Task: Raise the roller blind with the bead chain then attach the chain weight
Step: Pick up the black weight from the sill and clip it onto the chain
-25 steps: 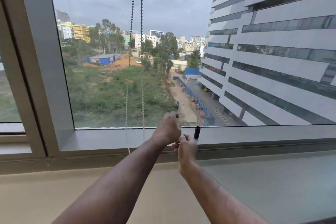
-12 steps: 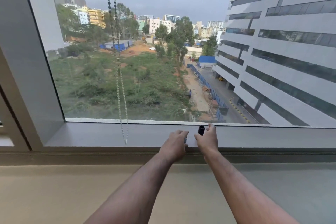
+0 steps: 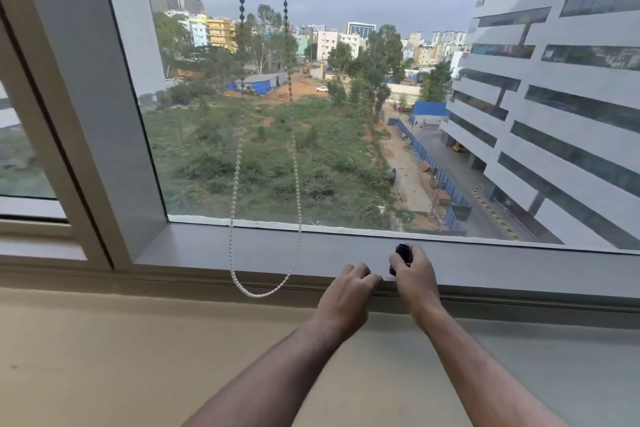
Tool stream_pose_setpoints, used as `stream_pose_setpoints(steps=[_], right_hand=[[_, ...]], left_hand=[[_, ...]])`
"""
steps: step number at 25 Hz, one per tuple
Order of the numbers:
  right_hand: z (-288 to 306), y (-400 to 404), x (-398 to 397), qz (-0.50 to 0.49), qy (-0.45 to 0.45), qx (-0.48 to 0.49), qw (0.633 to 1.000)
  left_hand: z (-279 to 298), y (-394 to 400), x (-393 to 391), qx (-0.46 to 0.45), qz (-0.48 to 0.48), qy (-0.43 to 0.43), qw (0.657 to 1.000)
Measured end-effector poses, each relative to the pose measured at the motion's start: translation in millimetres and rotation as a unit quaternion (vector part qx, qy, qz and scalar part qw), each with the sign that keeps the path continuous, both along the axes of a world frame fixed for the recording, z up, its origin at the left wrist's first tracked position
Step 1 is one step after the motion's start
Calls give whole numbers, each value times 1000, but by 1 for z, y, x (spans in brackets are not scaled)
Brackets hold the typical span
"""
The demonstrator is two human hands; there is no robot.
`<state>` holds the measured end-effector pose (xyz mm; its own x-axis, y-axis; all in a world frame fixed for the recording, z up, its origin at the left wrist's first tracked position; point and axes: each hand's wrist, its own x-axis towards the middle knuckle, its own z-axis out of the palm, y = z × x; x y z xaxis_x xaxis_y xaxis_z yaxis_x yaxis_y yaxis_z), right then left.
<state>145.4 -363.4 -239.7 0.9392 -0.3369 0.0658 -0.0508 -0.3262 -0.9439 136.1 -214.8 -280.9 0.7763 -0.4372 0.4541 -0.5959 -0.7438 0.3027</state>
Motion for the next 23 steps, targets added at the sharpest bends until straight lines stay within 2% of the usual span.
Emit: stream_pose_setpoints(steps=[2, 3, 5, 6, 8, 10, 11, 13, 16, 21, 23], right_hand=[[16, 26, -28, 53, -34, 103, 993], [26, 40, -43, 88, -65, 115, 987], [44, 70, -69, 170, -138, 78, 973], [53, 87, -81, 210, -163, 56, 962], [65, 120, -92, 283, -175, 29, 943], [71, 149, -94, 346, -148, -11, 927], [69, 159, -94, 371, -129, -37, 919], [55, 168, -95, 403, -101, -66, 907], [18, 174, -108, 381, -105, -72, 916], [-19, 177, -134, 296, -137, 22, 945], [-21, 177, -140, 276, -144, 29, 950]], left_hand=[[-11, 19, -27, -83, 1, 24, 996], [-19, 31, -39, -122, 12, 55, 991], [-36, 59, -57, -224, 58, 127, 965], [-43, 76, -64, -289, 102, 160, 938], [-44, 112, -74, -435, 192, 210, 854], [-31, 149, -80, -567, 218, 214, 765], [-21, 165, -84, -611, 203, 208, 737], [1, 188, -95, -641, 138, 199, 728], [19, 209, -115, -627, 62, 210, 747], [25, 218, -136, -608, -15, 256, 751], [27, 218, -141, -583, -38, 275, 763]])
